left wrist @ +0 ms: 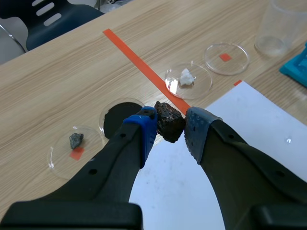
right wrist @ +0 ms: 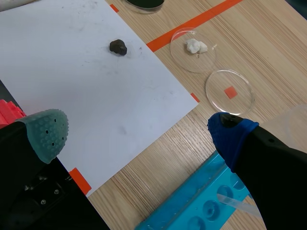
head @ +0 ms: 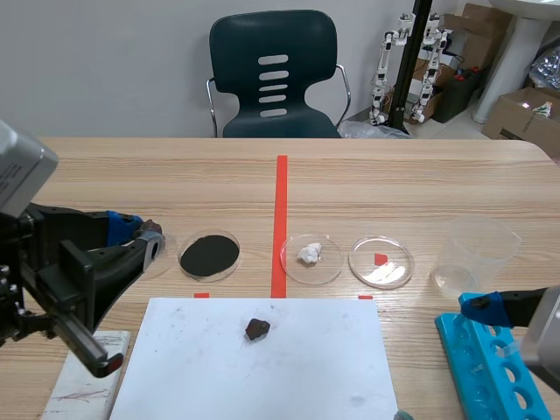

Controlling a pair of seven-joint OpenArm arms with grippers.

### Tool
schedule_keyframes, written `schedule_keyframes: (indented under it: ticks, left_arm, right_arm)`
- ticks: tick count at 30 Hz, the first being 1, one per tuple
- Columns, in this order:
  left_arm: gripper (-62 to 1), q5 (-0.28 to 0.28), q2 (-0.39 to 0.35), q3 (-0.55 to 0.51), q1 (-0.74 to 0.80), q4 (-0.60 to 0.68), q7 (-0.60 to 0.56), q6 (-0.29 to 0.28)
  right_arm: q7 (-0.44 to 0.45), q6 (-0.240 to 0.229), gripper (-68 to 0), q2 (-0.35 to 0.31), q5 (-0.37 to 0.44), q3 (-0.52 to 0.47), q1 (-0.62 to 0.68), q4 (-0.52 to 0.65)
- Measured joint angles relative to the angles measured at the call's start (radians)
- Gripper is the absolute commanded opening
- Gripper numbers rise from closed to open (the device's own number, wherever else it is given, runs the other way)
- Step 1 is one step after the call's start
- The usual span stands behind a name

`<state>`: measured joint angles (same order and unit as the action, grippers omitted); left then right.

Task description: Pick up the right mineral with the left hand

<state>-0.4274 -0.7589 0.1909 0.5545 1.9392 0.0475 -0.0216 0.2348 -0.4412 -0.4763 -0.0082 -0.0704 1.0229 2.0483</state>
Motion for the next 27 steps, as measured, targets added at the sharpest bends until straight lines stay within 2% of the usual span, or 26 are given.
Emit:
schedule_keyframes:
  ticks: [4,11,15,27]
  left_arm:
    - [-50.9,0.0,0.004,-0.093,0.072,0.0,-0.027,-0.032]
    - [-50.9,0.0,0.008,-0.196,0.213,0.044,-0.106,-0.032]
    - [-50.9,0.0,0.008,-0.213,0.269,0.079,-0.135,-0.032]
    - [-50.9,0.0,0.008,-0.213,0.265,0.079,-0.13,-0.032]
  right_arm:
    - [0.0,0.0,-6.7,0.0,0.0,0.0,0.0,0.0]
    - [0.0,0.0,-6.7,0.0,0.0,0.0,0.0,0.0]
    - [0.0,0.0,-6.7,0.0,0.0,0.0,0.0,0.0]
    - [0.0,0.0,-6.7,0.0,0.0,0.0,0.0,0.0]
